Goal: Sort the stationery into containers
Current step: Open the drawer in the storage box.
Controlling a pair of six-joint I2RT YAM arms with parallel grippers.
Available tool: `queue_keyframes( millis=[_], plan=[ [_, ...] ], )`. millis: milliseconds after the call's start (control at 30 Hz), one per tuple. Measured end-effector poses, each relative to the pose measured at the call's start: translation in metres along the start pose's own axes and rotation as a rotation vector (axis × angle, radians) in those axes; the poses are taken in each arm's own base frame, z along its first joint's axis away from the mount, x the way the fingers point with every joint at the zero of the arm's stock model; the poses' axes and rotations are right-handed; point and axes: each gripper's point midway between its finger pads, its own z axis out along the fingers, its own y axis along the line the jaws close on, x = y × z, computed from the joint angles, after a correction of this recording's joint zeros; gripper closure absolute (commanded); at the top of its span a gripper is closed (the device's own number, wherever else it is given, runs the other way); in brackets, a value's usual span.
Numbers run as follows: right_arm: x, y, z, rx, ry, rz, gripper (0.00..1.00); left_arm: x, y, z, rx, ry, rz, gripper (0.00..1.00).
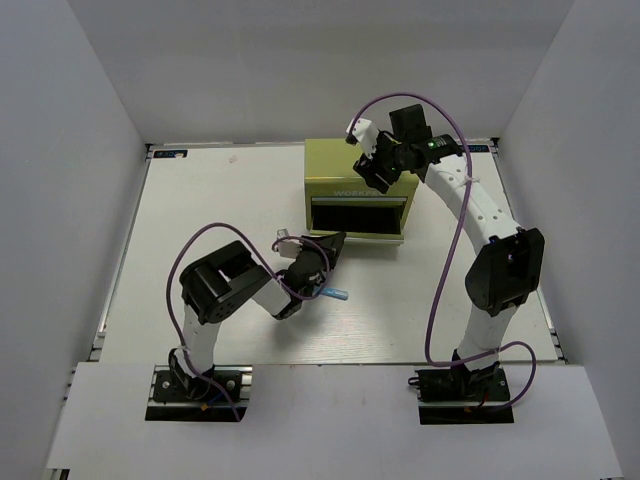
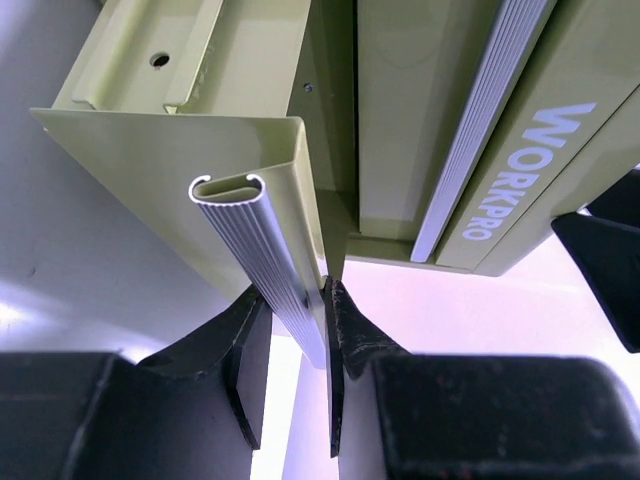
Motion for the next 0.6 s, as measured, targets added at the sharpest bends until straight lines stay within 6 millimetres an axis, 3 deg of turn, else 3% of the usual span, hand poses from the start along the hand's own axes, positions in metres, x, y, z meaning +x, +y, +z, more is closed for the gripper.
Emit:
queue_keyframes(
  millis=[133, 200, 367, 600],
  plan=[
    [0.003, -0.003, 0.000, 0.013, 0.011, 0.000, 0.20, 0.001, 0.001, -0.003, -0.029, 0.005, 0.018, 0.60],
    [0.003, -0.004, 0.001, 0.014, 0.012, 0.000, 0.16, 0.002, 0.002, -0.004, -0.051, 0.009, 0.048, 0.45],
    [0.004, -0.002, 0.000, 0.012, 0.008, -0.003, 0.12, 0.002, 0.003, -0.010, -0.093, 0.021, 0.119, 0.28],
    [0.011, 0.017, -0.020, -0.018, -0.001, 0.003, 0.11, 0.005, -0.008, -0.016, -0.109, 0.052, 0.171, 0.27]
  ],
)
